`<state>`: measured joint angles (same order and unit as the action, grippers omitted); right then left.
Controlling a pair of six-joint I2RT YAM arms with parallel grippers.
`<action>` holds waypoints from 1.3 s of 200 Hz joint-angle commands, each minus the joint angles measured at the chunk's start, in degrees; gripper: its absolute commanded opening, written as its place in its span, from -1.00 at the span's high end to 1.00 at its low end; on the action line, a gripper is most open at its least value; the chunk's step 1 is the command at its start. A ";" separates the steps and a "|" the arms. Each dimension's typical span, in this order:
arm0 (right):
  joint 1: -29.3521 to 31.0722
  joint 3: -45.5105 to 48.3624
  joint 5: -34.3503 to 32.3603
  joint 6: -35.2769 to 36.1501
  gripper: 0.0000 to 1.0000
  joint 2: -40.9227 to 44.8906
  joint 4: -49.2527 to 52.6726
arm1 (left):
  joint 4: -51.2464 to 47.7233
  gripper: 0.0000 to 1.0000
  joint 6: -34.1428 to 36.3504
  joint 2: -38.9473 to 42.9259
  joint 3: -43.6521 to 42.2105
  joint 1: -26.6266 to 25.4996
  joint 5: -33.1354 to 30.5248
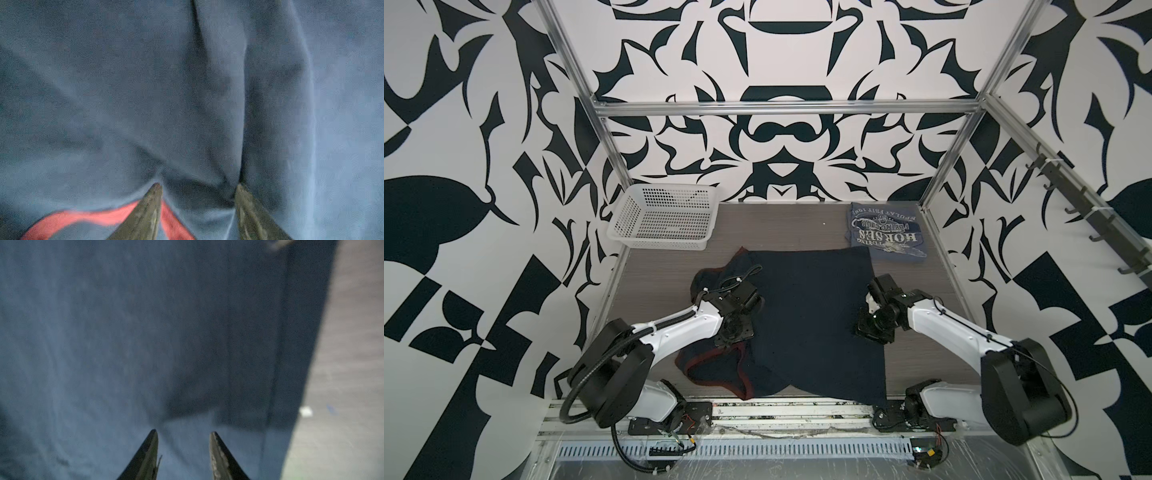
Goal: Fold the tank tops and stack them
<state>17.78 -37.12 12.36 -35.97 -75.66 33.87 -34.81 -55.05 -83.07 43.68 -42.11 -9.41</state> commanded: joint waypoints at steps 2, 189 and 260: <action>0.24 -2.07 -1.75 -0.47 0.13 -5.12 -5.81 | 3.83 -0.17 -1.19 -3.05 0.20 2.14 -2.61; -7.94 -10.74 -2.95 6.07 0.02 -0.98 4.72 | -7.96 -0.36 -1.05 11.93 0.36 -1.34 -3.96; -7.92 0.83 -3.03 -1.42 0.02 7.40 6.44 | -0.65 -0.16 -5.72 4.77 -2.67 -6.28 1.36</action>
<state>10.04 -37.89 10.41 -34.04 -70.02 38.50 -36.60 -58.22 -75.59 42.02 -48.18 -9.17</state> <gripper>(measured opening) 0.492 0.594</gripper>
